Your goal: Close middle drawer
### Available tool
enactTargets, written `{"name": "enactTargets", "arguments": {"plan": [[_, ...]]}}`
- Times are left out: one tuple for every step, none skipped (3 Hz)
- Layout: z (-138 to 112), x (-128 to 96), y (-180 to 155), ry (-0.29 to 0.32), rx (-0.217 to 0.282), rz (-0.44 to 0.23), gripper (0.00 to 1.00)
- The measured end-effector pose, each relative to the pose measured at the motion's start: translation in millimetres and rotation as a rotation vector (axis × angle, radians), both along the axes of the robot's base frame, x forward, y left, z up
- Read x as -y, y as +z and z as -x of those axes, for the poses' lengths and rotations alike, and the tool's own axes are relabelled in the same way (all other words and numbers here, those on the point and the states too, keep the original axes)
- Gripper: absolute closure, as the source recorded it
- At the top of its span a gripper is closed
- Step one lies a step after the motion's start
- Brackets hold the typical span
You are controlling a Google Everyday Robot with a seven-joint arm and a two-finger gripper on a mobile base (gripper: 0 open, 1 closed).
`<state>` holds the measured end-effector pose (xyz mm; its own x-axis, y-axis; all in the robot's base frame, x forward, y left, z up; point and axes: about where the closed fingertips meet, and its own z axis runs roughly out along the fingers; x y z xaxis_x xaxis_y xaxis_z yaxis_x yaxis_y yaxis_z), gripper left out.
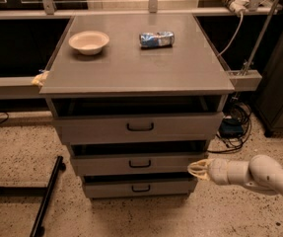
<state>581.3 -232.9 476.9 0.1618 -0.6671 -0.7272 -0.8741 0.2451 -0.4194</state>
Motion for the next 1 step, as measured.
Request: {"name": "enactTargets", "arguments": {"plan": [[13.2, -10.0, -6.3, 0.023, -0.020, 0.000, 0.82]]}}
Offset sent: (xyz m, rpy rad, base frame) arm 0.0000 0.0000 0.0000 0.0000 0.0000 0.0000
